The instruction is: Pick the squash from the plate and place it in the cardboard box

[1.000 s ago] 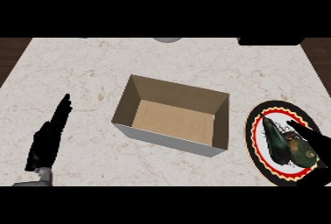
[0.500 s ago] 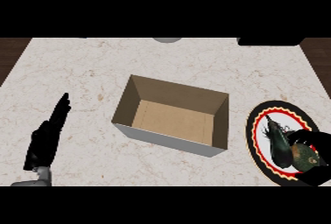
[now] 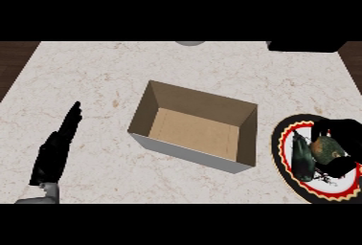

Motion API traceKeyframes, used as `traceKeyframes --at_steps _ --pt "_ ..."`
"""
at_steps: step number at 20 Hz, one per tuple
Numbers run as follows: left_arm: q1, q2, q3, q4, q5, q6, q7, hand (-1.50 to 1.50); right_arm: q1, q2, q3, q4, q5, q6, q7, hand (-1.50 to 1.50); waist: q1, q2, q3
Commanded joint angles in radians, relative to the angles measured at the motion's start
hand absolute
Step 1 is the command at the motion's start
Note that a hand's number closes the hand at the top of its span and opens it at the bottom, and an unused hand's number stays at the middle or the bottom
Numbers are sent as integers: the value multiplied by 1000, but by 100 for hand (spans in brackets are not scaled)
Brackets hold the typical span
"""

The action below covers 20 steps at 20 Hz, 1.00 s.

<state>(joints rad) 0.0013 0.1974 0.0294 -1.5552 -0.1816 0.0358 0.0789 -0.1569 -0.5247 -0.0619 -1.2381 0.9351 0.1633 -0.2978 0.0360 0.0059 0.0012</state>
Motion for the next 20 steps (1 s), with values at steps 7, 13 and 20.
traceKeyframes --at_steps 7,13,20 --pt "-61 -30 -17 34 -22 18 32 0 -428 -18 94 334 86 -92 -325 150 4 5 0" --pt "13 -4 24 -36 -7 8 28 0 -457 -13 20 382 -12 -43 -459 150 -26 -6 -1" --pt "-4 2 30 -11 0 -4 31 0 -556 59 -56 304 -278 261 -562 150 -34 -8 -2"
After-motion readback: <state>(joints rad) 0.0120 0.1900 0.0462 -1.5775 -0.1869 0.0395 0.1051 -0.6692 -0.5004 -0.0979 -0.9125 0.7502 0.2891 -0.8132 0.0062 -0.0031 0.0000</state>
